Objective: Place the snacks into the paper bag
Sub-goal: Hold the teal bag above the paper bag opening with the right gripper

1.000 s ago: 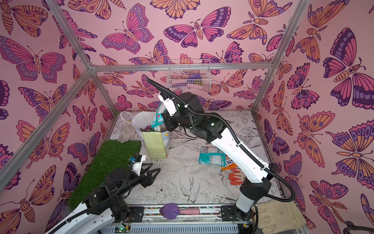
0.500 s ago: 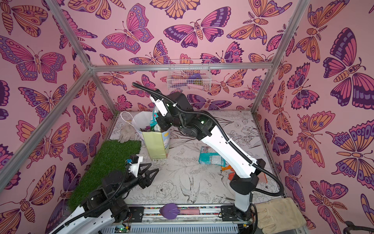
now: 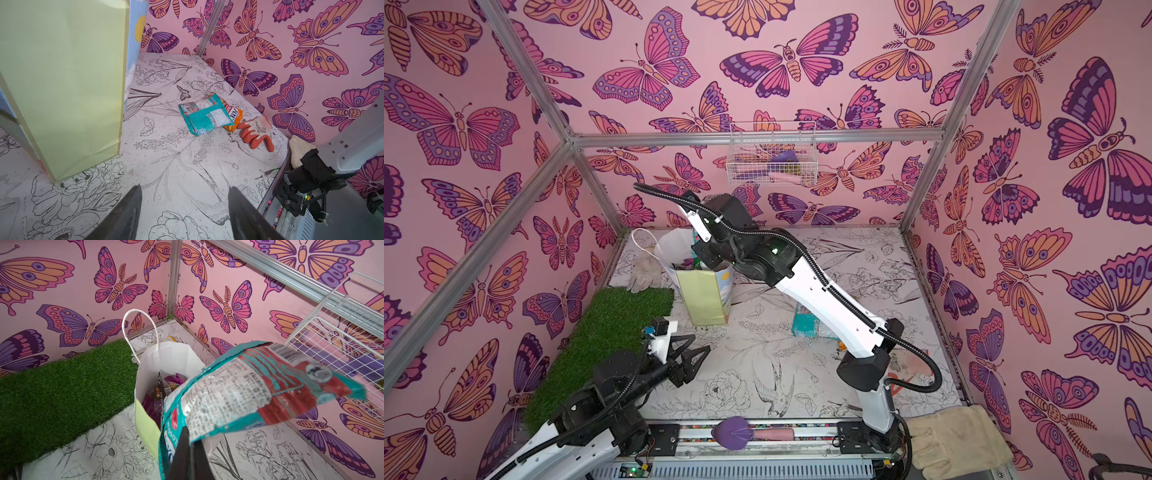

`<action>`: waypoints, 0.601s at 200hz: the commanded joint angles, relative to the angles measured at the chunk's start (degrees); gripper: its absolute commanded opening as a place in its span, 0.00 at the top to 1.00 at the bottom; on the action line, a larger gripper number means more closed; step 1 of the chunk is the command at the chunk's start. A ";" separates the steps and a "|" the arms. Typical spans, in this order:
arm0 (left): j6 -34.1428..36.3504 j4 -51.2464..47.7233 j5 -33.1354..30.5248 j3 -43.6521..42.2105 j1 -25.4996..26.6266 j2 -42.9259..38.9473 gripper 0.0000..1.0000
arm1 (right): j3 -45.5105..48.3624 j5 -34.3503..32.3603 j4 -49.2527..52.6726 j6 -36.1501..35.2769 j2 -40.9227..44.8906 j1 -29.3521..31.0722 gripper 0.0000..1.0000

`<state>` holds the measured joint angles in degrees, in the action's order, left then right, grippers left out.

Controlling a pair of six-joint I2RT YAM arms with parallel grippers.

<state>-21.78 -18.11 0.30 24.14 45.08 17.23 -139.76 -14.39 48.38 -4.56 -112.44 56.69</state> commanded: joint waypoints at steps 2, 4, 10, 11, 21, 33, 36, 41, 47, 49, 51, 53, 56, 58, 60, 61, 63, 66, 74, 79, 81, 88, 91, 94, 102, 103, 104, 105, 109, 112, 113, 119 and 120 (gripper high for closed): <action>-0.54 -0.55 -0.65 -1.13 0.36 -0.93 0.32 | -3.25 -3.71 -0.48 -2.04 -1.39 0.58 1.00; -0.54 -0.60 -0.65 -1.16 0.36 -0.94 0.32 | -3.24 -3.84 -0.48 -2.04 -1.53 0.56 1.00; -0.54 -0.62 -0.65 -1.13 0.36 -0.97 0.32 | -3.39 -4.14 -0.56 -2.12 -1.85 0.55 1.00; -0.54 -0.62 -0.65 -1.12 0.36 -0.97 0.32 | -3.44 -4.19 -0.56 -2.17 -1.88 0.58 1.00; -0.54 -0.67 -0.65 -1.16 0.36 -0.89 0.32 | -3.45 -4.89 -0.72 -2.31 -2.18 0.62 1.00; -0.54 -0.59 -0.65 -1.26 0.36 -0.89 0.32 | -3.42 -5.35 -0.83 -2.56 -2.69 0.54 1.00; -0.54 -0.62 -0.65 -1.22 0.36 -0.89 0.32 | -3.45 -5.46 -0.82 -2.64 -2.76 0.53 1.00; -0.57 -0.61 -0.65 -1.20 0.36 -0.89 0.32 | -3.44 -5.62 -0.83 -2.72 -2.98 0.59 1.00; -0.61 -0.62 -0.65 -1.22 0.36 -0.89 0.32 | -3.50 -5.66 -0.83 -2.74 -3.18 0.56 1.00; -0.58 -0.66 -0.65 -1.27 0.36 -0.89 0.32 | -3.56 -5.65 -0.83 -2.74 -3.25 0.54 1.00; -0.62 -0.58 -0.65 -1.33 0.36 -0.89 0.32 | -3.56 -5.60 -0.81 -2.74 -3.30 0.58 1.00; -0.63 -0.60 -0.65 -1.30 0.36 -0.89 0.32 | -3.53 -5.59 -0.80 -2.74 -3.35 0.56 1.00; -0.63 -0.58 -0.67 -1.37 0.36 -0.89 0.32 | -3.58 -5.62 -0.83 -2.74 -3.39 0.56 1.00; -0.63 -0.60 -0.65 -1.33 0.36 -0.89 0.32 | -3.54 -5.57 -0.81 -2.74 -3.46 0.56 1.00; -0.63 -0.57 -0.69 -1.32 0.32 -0.89 0.32 | -3.51 -5.63 -0.83 -2.74 -3.52 0.60 1.00; -0.63 -0.59 -0.71 -1.31 0.34 -0.89 0.32 | -3.50 -5.64 -0.83 -2.74 -3.59 0.66 1.00; -0.63 -0.61 -0.73 -1.34 0.35 -0.89 0.32 | -3.56 -5.64 -0.90 -2.74 -3.60 0.63 1.00; -0.63 -0.61 -0.73 -1.45 0.36 -0.89 0.32 | -3.57 -5.69 -0.92 -2.74 -3.65 0.63 1.00; -0.63 -0.61 -0.73 -1.41 0.38 -0.89 0.32 | -3.54 -5.73 -0.92 -2.74 -3.90 0.64 1.00; -0.63 -0.58 -0.73 -1.44 0.36 -0.89 0.32 | -3.50 -5.74 -0.91 -2.82 -3.99 0.62 1.00; -0.63 -0.60 -0.73 -1.39 0.36 -0.95 0.32 | -3.50 -5.71 -0.92 -2.82 -4.09 0.62 1.00; -0.63 -0.61 -0.73 -1.46 0.36 -0.97 0.32 | -3.61 -5.73 -0.92 -2.83 -4.27 0.62 1.00; -0.63 -0.61 -0.73 -1.49 0.36 -0.97 0.32 | -3.66 -5.66 -0.86 -2.85 -4.37 0.64 1.00; -0.63 -0.60 -0.73 -1.51 0.36 -0.95 0.32 | -3.67 -5.65 -0.84 -2.91 -4.43 0.70 1.00; -0.55 -0.66 -0.73 -1.43 0.36 -0.97 0.32 | -3.81 -5.64 -0.74 -2.91 -4.67 0.71 1.00; -0.54 -0.63 -0.73 -1.49 0.36 -0.97 0.32 | -3.83 -5.60 -0.74 -2.96 -4.69 0.75 1.00; -0.54 -0.62 -0.73 -1.48 0.36 -0.97 0.32 | -3.80 -5.62 -0.74 -2.98 -4.70 0.73 1.00; -0.54 -0.62 -0.73 -1.47 0.36 -0.97 0.32 | -3.87 -5.59 -0.74 -2.99 -4.71 0.81 1.00; -0.54 -0.62 -0.78 -1.48 0.36 -0.99 0.32 | -3.85 -5.62 -0.74 -3.00 -4.85 0.83 1.00; -0.54 -0.61 -0.76 -1.50 0.36 -0.98 0.32 | -3.87 -5.57 -0.74 -3.07 -4.92 0.81 1.00; -0.54 -0.61 -0.79 -1.48 0.36 -0.98 0.32 | -3.86 -5.61 -0.74 -3.08 -4.95 0.80 1.00; -0.54 -0.60 -0.82 -1.52 0.36 -0.98 0.32 | -3.94 -5.65 -0.66 -3.09 -5.13 0.85 1.00; -0.54 -0.61 -0.82 -1.54 0.36 -0.98 0.32 | -3.94 -5.65 -0.70 -3.09 -5.14 0.82 1.00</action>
<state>-22.00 -18.31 0.16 23.57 45.08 16.97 -140.99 -18.63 48.90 -6.09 -116.60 56.77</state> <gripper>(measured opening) 0.679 0.043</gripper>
